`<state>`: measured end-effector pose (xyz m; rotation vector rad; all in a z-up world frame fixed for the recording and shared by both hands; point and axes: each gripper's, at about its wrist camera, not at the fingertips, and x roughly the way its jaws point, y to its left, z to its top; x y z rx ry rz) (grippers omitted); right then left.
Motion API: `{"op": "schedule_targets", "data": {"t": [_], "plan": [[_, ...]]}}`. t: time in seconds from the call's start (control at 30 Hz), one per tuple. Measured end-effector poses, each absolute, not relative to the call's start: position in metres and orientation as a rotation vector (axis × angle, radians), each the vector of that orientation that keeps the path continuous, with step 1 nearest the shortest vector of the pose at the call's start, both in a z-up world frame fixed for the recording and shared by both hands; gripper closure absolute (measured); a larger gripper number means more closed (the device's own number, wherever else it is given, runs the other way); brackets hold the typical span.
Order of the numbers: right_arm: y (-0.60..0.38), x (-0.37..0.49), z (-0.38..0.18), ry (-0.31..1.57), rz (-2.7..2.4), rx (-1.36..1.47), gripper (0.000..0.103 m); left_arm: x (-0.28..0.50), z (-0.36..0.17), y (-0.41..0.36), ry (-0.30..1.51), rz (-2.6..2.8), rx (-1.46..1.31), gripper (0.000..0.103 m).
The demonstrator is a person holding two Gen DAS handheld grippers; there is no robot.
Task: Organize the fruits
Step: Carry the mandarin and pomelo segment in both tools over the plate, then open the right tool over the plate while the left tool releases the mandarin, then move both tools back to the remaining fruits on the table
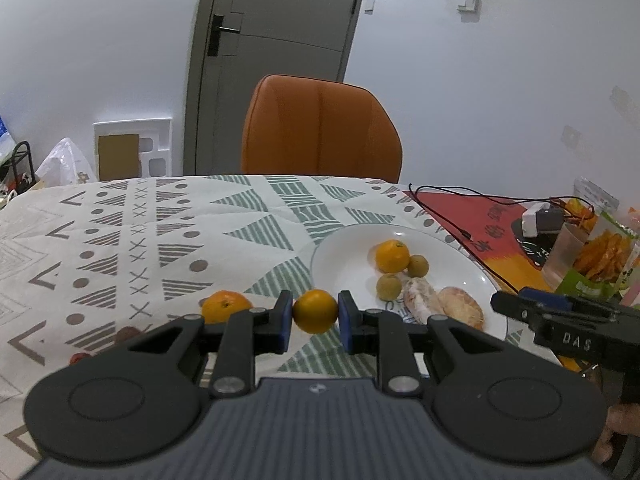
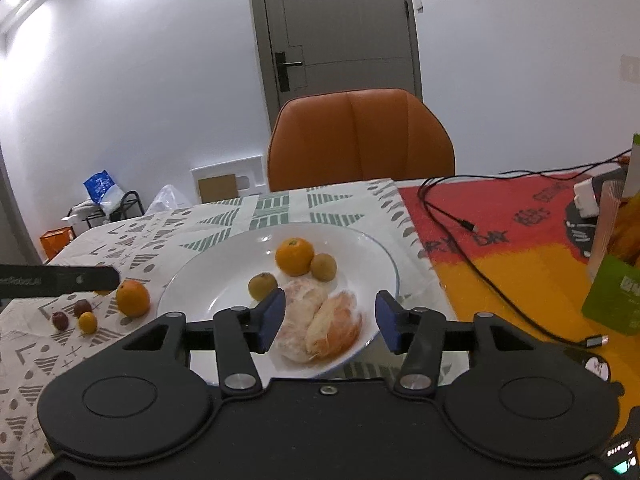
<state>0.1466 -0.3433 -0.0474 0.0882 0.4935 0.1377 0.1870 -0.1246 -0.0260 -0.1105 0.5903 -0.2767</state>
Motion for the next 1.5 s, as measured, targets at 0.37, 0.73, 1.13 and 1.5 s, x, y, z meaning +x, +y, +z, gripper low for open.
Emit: {"op": "schedule_targets", "data": {"t": [0.37,0.73,1.13,1.5], "plan": [[-0.346,0.138,-0.049,0.511,0.194,0.132,0.051,0.195,-0.019,-0.154,0.578,-0.324,-0.063,0.080],[-0.345,0.135,-0.052,0.514,0.228,0.157,0.047,0.194,-0.007,-0.155,0.560,-0.301,-0.058,0.060],[-0.321,0.139,-0.048,0.511,0.279,0.149,0.039,0.187,-0.004,-0.102,0.550,-0.169,-0.090,0.030],[-0.294,0.144,-0.042,0.497,0.327,0.131,0.009,0.185,-0.004,-0.060,0.543,-0.082,-0.134,0.028]]}}
